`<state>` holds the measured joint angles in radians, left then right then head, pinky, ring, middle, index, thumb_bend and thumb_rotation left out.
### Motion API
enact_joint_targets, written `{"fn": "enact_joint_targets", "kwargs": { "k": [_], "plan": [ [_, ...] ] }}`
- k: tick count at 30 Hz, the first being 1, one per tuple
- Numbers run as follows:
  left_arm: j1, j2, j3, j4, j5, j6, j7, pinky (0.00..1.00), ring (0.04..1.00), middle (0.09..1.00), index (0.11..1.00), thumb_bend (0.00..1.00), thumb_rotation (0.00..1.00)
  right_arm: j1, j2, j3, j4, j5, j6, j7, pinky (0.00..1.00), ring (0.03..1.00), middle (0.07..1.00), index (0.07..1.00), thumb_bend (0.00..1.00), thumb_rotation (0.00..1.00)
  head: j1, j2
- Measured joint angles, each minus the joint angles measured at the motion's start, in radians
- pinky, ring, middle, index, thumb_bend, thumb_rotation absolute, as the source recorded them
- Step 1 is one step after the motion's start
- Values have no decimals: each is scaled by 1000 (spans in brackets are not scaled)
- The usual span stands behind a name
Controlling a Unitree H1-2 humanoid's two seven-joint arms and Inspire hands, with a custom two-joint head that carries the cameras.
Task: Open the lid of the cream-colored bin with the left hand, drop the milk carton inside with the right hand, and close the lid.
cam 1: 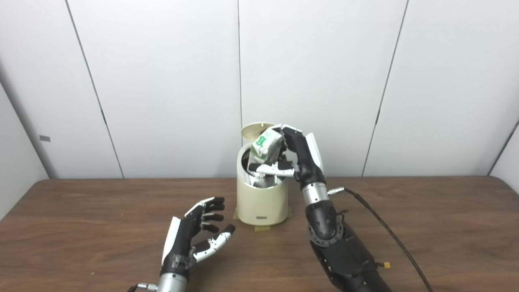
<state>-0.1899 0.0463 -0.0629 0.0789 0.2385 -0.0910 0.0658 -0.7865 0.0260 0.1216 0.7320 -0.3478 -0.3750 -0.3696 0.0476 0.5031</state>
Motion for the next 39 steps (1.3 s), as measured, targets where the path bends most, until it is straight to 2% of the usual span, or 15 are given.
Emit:
{"fn": "enact_joint_targets", "kwargs": {
  "k": [10,16,27,39],
  "plan": [
    [0,1,-3,0,4,0,0,568,684,747,751,528,47,0,-18,30,9,-16,-30,-9,362,409,493,518,516,0,2,6],
    [0,2,-3,0,4,0,-1,577,689,750,755,527,54,-3,-18,36,18,-31,-24,-26,359,405,492,522,516,0,2,5],
    [12,4,-9,-9,5,0,-3,558,680,751,758,524,40,-76,-10,37,148,-40,-27,-71,352,407,492,517,516,0,5,9],
    [13,6,-9,-9,6,0,-3,546,671,746,751,527,54,-88,-10,37,166,-53,-30,-85,349,410,488,517,517,0,6,12]
  ]
}}
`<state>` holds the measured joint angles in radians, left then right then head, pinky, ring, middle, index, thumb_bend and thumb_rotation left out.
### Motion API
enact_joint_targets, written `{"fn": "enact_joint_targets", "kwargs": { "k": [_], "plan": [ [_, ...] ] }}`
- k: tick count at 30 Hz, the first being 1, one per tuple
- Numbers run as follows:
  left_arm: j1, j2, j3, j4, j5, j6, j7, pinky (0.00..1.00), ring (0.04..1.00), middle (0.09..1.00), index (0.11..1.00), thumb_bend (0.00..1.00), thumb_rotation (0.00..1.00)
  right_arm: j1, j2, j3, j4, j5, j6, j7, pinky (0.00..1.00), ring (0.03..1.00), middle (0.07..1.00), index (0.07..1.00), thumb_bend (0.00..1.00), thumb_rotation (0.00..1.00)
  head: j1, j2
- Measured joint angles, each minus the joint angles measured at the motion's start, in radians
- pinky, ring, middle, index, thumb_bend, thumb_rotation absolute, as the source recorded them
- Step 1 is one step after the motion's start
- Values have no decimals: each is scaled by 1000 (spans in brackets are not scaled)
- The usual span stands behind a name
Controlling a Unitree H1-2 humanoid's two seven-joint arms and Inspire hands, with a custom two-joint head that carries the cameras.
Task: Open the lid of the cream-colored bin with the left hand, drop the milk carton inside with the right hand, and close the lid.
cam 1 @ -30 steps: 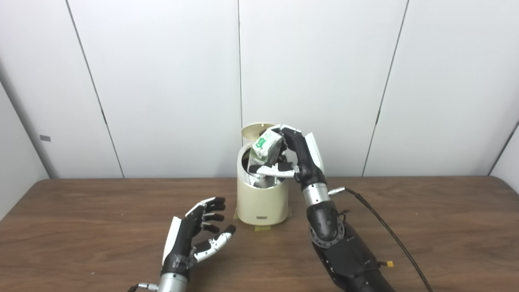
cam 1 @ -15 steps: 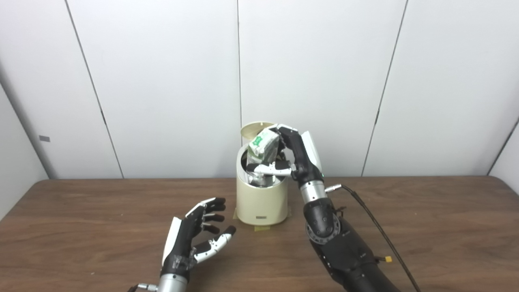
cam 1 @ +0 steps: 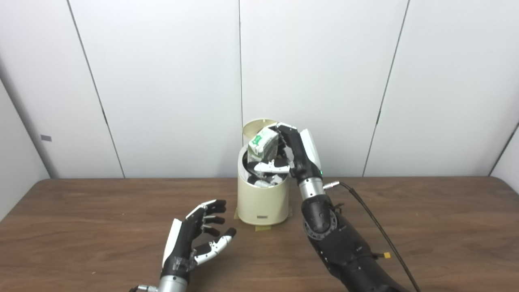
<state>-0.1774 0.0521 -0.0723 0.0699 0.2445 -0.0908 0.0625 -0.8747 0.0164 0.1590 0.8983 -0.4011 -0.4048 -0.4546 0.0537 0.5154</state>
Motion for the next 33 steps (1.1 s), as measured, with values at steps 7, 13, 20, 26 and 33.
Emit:
{"fn": "enact_joint_targets", "kwargs": {
  "k": [7,13,20,26,33],
  "plan": [
    [0,1,-1,0,2,0,-2,544,669,753,754,522,55,11,-14,13,-57,0,60,67,389,493,586,509,520,78,-5,0],
    [0,6,-1,0,1,0,-3,544,675,755,753,523,57,31,-45,35,-119,-1,101,150,505,666,743,729,860,58,-9,2],
    [0,6,-3,0,2,6,-6,553,678,753,756,522,57,48,-69,41,-160,4,136,224,599,747,794,778,879,51,-8,5],
    [0,6,-3,0,3,5,-6,552,672,751,755,525,58,53,-72,40,-173,14,146,248,606,756,801,780,874,59,-6,5],
    [0,5,-3,0,3,5,-6,552,673,756,757,522,57,78,-69,28,-203,41,108,256,471,624,727,710,803,42,-5,2]
  ]
}}
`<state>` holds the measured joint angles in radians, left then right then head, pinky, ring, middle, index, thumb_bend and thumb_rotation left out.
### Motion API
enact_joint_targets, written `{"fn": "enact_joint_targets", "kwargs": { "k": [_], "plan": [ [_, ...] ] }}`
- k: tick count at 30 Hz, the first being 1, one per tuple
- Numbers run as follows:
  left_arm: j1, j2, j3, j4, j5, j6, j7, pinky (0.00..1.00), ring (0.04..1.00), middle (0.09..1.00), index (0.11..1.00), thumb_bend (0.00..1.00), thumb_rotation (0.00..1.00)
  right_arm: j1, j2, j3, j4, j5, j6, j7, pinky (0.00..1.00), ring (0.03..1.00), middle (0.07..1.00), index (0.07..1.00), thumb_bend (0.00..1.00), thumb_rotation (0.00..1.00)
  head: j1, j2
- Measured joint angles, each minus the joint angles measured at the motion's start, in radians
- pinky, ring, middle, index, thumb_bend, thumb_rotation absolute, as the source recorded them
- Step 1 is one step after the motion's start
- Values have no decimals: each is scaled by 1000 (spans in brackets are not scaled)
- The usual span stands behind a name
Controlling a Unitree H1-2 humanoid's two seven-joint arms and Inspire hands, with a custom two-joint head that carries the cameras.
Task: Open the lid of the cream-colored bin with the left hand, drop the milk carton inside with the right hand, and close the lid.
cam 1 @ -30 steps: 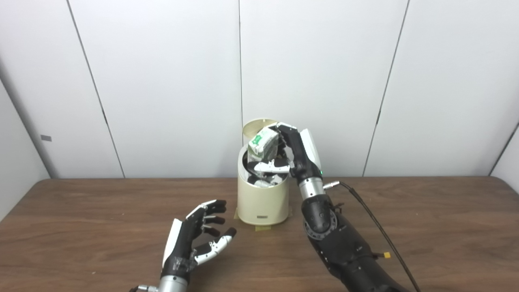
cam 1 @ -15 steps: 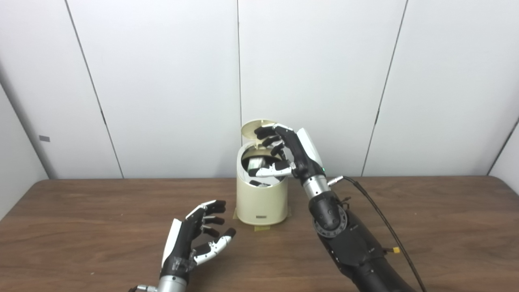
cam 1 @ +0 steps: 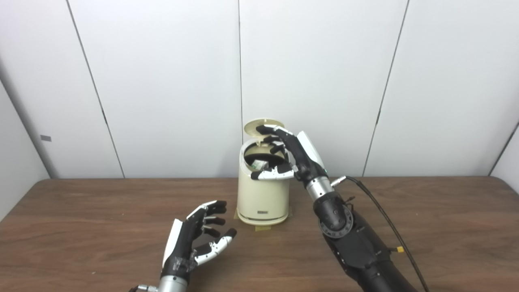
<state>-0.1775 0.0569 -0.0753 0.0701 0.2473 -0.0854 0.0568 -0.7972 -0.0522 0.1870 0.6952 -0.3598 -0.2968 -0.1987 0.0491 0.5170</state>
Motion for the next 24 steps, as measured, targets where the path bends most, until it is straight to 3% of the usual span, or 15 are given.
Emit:
{"fn": "enact_joint_targets", "kwargs": {
  "k": [4,11,16,20,24],
  "plan": [
    [0,-1,0,0,-3,0,0,543,670,757,757,517,38,72,17,-36,-92,39,-28,-6,368,507,655,664,757,58,0,0],
    [-1,1,1,1,-7,0,-9,542,670,758,760,519,49,177,27,-93,-333,123,-50,8,294,400,585,639,741,26,-5,-2],
    [-3,4,5,6,-7,-1,-14,532,664,757,759,521,45,246,17,-116,-511,197,-59,54,326,425,575,617,714,33,-6,-6],
    [-5,6,7,17,-15,-3,-16,534,662,758,756,523,49,313,-3,-148,-560,272,-58,98,343,437,597,661,702,98,-5,-11],
    [-6,12,11,20,-15,-3,-16,551,670,754,754,527,74,405,-49,-187,-611,328,31,145,436,550,692,741,688,158,-9,-18]
  ]
}}
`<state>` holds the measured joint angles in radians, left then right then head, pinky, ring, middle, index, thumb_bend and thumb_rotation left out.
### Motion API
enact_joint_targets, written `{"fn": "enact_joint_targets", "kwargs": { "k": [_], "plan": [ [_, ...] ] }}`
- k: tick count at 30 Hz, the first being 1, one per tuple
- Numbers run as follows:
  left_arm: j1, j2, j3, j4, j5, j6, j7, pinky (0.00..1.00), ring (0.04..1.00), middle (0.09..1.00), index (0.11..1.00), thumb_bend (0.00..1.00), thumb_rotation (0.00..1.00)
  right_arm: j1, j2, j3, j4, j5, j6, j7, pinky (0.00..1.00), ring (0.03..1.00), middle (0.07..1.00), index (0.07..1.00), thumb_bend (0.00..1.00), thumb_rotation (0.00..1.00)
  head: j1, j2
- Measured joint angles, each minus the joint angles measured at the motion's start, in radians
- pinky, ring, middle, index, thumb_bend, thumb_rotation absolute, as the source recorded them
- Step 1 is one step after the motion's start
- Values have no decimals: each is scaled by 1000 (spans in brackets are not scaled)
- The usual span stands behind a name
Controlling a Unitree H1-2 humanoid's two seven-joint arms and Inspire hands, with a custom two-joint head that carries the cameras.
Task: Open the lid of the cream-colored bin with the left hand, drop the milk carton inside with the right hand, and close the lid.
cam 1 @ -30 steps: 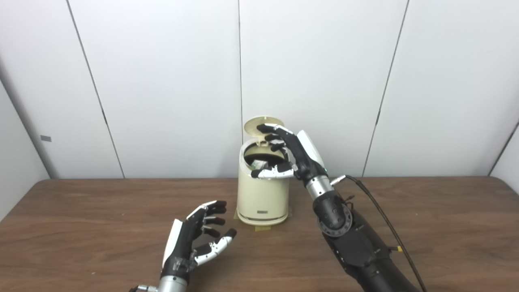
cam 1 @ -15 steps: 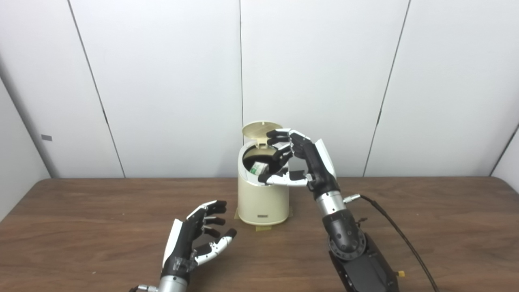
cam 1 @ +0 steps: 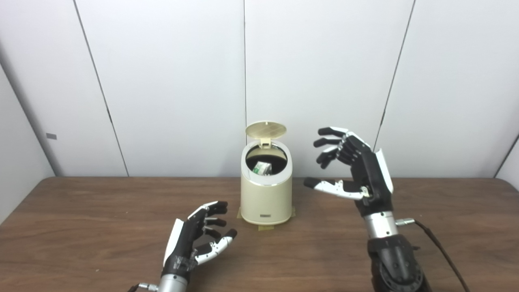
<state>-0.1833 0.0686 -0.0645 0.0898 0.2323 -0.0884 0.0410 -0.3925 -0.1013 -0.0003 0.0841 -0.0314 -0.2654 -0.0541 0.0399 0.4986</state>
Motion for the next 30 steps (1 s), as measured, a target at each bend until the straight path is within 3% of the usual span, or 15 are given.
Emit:
{"fn": "enact_joint_targets", "kwargs": {
  "k": [2,5,8,12,15,18,22,26,30],
  "plan": [
    [-1,3,1,1,-1,-5,0,580,685,754,757,537,94,48,-30,-7,-6,36,51,35,544,662,755,783,700,223,0,-3],
    [-2,7,1,0,-5,-13,-3,610,711,763,769,578,150,117,-60,-12,-13,101,108,94,639,753,832,829,775,330,3,-6],
    [-2,13,4,-3,-23,-15,-10,647,749,806,802,618,233,163,-63,-17,-11,136,113,130,671,776,844,839,803,377,9,-8],
    [-9,22,3,-19,-32,-26,-17,813,903,954,974,811,432,169,-62,-31,-1,150,90,151,704,796,859,862,818,429,28,-11],
    [-42,54,3,-20,-43,-38,-52,873,977,993,997,894,409,177,-62,-43,16,170,68,166,713,810,868,868,810,426,34,-12],
    [-121,112,4,-22,-63,-30,-100,915,998,1000,1000,960,393,190,-61,-51,35,185,59,176,717,816,874,866,799,420,40,-17],
    [-264,179,-4,-34,-48,54,-160,945,1000,1000,1000,988,390,198,-52,-53,41,220,57,196,718,827,878,853,791,389,34,-32],
    [-382,189,-42,-40,19,127,-181,973,1000,1000,1000,987,378,201,-48,-55,44,221,46,200,700,828,881,861,781,372,25,-37],
    [-488,189,-72,45,57,164,-211,894,1000,1000,1000,993,403,210,-34,-56,41,221,39,200,657,807,877,862,781,366,14,-40]
  ]
}}
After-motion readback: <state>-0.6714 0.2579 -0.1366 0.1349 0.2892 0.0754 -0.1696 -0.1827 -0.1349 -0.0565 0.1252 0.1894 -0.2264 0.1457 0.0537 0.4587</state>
